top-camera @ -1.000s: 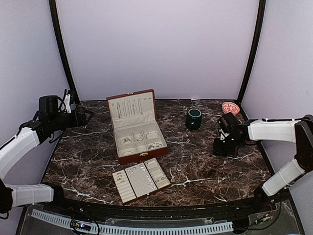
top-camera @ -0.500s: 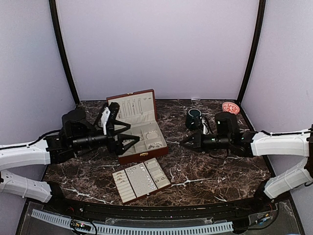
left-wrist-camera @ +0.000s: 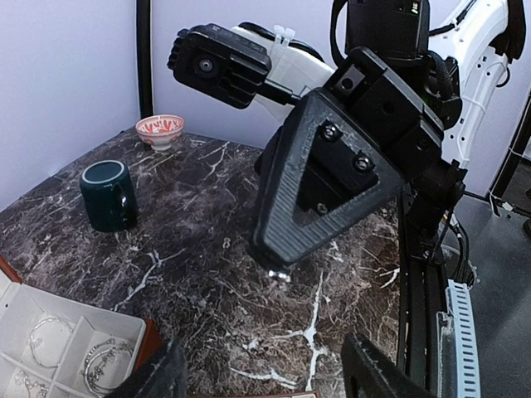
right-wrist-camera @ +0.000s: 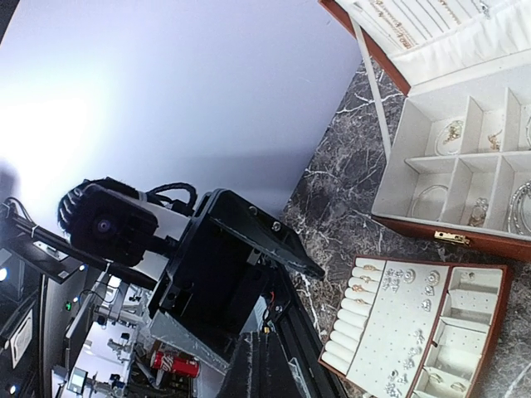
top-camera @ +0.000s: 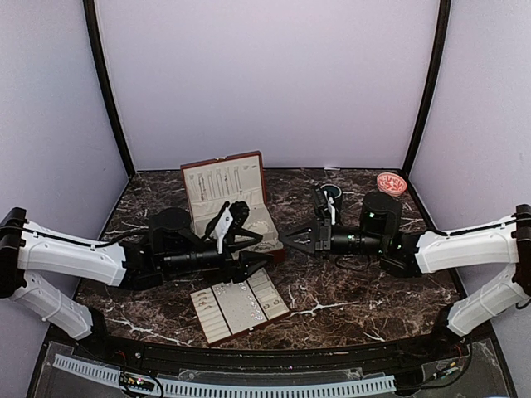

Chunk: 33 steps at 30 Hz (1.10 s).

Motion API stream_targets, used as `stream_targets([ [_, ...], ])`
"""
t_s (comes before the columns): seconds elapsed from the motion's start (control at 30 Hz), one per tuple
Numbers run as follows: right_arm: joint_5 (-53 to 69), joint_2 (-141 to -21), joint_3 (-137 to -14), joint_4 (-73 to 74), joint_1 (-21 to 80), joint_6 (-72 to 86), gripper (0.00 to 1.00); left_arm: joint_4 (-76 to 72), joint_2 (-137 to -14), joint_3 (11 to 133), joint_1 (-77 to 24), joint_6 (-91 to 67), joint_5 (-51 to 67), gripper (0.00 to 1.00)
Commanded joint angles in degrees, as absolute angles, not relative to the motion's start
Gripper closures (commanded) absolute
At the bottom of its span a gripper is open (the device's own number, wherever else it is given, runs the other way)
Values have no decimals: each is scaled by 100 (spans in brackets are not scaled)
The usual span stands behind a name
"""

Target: Organize the mixed jewelry

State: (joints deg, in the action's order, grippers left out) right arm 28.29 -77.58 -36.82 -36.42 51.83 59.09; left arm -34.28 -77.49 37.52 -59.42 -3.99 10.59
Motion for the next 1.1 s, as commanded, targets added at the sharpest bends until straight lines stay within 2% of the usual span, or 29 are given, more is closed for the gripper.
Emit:
stream_targets([
  [0.0, 3017, -7802, -3642, -4096, 5271, 5962, 100, -3883, -7757, 3970, -5981, -325, 1024, 38],
  [0.1, 3064, -7843, -3651, -4088, 5289, 5975, 100, -3972, -7778, 3981, -5985, -342, 1128, 45],
  [0.53, 3169, -8007, -3772, -4104, 5364, 5989, 100, -4140, -7910, 3966, -6003, -503, 1377, 62],
  [0.73, 3197, -8033, -3796, -4125, 5361, 6011, 100, -4094, -7940, 3937, -6003, -563, 1277, 58],
  [0.9, 3210, -8033, -3794, -4170, 5361, 6051, 100, -4097, -7987, 3921, -6003, -653, 1195, 46],
  [1.07, 3218, -8033, -3786, -4220, 5364, 6081, 100, -4138, -7981, 3870, -6003, -696, 1151, 48],
])
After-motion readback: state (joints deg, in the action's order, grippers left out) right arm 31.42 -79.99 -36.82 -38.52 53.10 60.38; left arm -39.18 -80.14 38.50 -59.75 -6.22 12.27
